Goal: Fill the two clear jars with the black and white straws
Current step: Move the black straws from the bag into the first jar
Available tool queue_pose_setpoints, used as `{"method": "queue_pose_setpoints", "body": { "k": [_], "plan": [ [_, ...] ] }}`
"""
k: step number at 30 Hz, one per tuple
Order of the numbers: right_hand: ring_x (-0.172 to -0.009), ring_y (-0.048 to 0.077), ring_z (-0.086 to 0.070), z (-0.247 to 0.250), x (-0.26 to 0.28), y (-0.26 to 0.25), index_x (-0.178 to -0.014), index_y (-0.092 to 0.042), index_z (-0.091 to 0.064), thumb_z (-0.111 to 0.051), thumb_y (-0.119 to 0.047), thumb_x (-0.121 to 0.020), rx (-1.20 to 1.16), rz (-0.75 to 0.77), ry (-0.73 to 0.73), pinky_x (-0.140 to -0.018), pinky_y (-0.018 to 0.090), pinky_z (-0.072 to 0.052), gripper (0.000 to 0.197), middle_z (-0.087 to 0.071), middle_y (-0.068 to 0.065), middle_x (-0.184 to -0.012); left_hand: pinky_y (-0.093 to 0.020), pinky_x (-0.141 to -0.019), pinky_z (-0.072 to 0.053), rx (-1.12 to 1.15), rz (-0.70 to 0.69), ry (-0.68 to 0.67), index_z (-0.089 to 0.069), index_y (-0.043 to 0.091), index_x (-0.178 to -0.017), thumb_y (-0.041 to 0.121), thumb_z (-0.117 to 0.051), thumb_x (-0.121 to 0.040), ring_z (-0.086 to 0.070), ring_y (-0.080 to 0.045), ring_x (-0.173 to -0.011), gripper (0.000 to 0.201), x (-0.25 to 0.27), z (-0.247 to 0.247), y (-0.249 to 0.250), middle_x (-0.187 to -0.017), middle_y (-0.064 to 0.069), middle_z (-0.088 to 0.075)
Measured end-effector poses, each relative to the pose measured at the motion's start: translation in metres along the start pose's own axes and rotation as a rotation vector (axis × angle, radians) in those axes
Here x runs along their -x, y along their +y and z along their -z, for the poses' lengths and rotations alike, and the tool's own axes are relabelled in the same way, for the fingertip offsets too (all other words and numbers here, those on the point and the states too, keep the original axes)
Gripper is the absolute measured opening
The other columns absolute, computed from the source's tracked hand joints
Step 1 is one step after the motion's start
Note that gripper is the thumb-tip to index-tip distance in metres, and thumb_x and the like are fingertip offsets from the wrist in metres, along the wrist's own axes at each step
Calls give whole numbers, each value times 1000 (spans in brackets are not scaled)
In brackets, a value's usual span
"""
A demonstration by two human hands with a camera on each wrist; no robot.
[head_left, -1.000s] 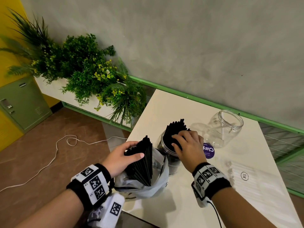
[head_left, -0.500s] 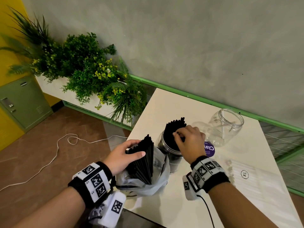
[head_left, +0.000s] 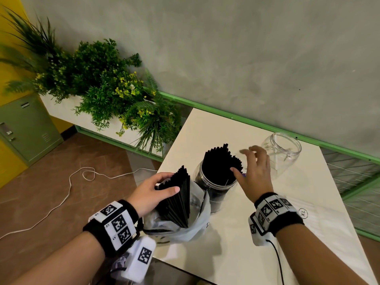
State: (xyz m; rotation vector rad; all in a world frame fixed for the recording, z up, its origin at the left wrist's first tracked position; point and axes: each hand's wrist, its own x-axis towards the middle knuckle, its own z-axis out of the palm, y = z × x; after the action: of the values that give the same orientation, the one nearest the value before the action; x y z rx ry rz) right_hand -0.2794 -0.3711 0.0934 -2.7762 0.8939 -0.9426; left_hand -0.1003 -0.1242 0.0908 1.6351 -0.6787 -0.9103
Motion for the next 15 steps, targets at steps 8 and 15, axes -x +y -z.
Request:
{"method": "queue_pose_setpoints", "body": {
  "k": [8,15],
  "plan": [
    [-140,22,-27,-19,-59,-6,-149,-22,-24,-39,-59,-92,116,145,-579,-112,40,-29,70,-26,-1,-155,-24,-87,-51,5,-5,-2,-63,32,-110,57,-73,-49,-66,-9,-98,66,-1,0,-1,-110,7,-68],
    [-130,22,-38,-29,-56,-3,-147,-25,-24,-58,-60,-83,-104,59,-534,-107,36,-36,80,-30,1,-147,-19,-84,-50,16,13,18,-62,29,-108,20,-72,-80,-64,-12,-99,31,0,-3,4,-111,3,-66]
  ]
}}
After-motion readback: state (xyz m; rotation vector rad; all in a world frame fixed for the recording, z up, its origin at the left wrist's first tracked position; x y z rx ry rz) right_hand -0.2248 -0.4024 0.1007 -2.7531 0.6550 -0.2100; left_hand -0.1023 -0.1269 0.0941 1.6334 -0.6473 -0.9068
